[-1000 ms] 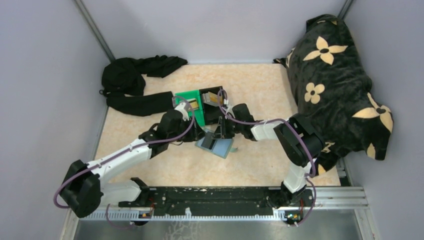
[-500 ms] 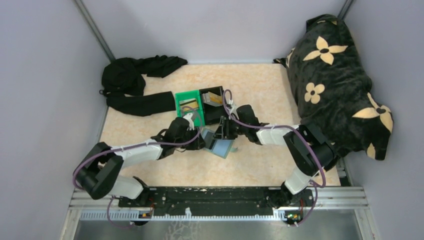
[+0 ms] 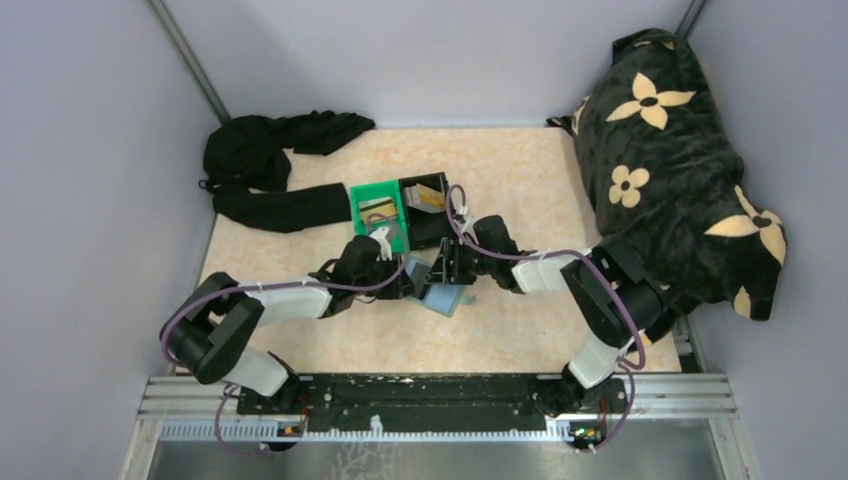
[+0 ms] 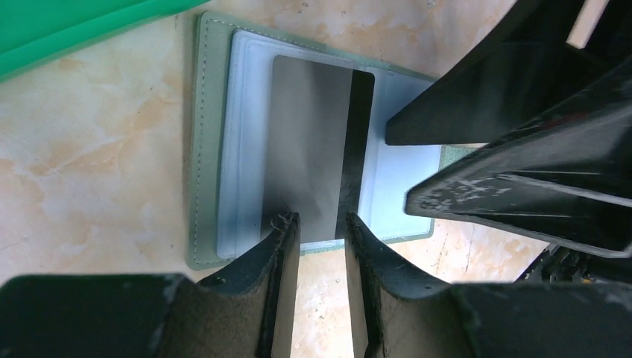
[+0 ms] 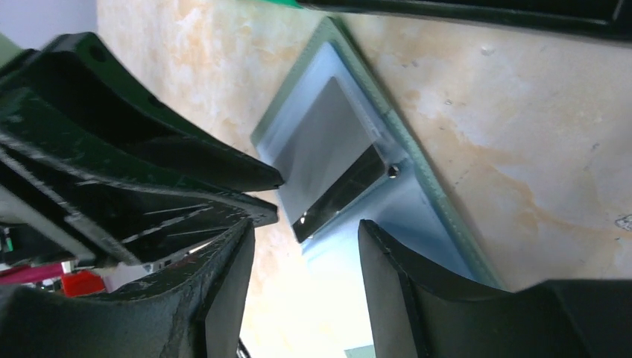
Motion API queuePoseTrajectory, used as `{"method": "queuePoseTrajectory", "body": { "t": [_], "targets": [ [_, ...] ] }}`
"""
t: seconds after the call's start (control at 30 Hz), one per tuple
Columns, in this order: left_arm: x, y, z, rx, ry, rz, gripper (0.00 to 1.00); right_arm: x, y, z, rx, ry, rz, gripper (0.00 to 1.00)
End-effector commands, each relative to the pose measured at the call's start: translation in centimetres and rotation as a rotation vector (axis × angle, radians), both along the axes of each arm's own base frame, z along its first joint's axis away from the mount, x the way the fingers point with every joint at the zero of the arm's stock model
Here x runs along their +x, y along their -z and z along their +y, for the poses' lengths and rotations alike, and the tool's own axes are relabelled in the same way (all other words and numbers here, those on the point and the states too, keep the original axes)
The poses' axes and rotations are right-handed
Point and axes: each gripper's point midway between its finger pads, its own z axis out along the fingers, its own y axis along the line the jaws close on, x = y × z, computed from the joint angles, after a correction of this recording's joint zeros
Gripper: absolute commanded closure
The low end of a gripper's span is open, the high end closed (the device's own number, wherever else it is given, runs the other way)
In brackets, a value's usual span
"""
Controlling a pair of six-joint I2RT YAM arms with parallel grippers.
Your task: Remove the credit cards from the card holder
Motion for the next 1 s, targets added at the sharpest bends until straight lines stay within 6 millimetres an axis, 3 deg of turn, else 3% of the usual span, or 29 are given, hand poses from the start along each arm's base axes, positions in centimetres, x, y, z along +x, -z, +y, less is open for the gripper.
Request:
{"method": "queuePoseTrajectory", "body": {
  "t": [0.0, 0.33, 0.57, 0.8, 0.93, 0.97],
  "targets": [
    [-0.2, 0.6, -0.3, -0.019, 0.016, 0.014, 0.65, 0.4, 1.2, 0.3, -0.002, 0.006, 0.003, 0.45],
    [-0.6, 1.2, -0.4, -0.022, 0.020, 0.041, 0.66, 0.7, 3.3, 0.8, 0.016, 0.022, 0.044, 0.48],
    [-0.7, 1.5, -0.3, -0.022, 0.016, 0.053, 0.66, 0.6, 3.0, 1.5, 0.072, 0.006, 0.047, 0.53],
    [-0.7, 1.6, -0.3, -0.021, 0.018, 0.053, 0.66, 0.4, 3.1, 1.9, 0.099, -0.020, 0.053, 0.75],
    [-0.7, 1.6, -0.4, -0.024, 0.020, 0.055, 0.66, 0.3, 3.4, 1.9, 0.082, -0.029, 0.048, 1.00],
    [-0.7, 1.5, -0.4, -0.029, 0.022, 0.055, 0.66, 0.3, 3.4, 1.8, 0.082, -0.030, 0.047, 1.00]
  ]
}}
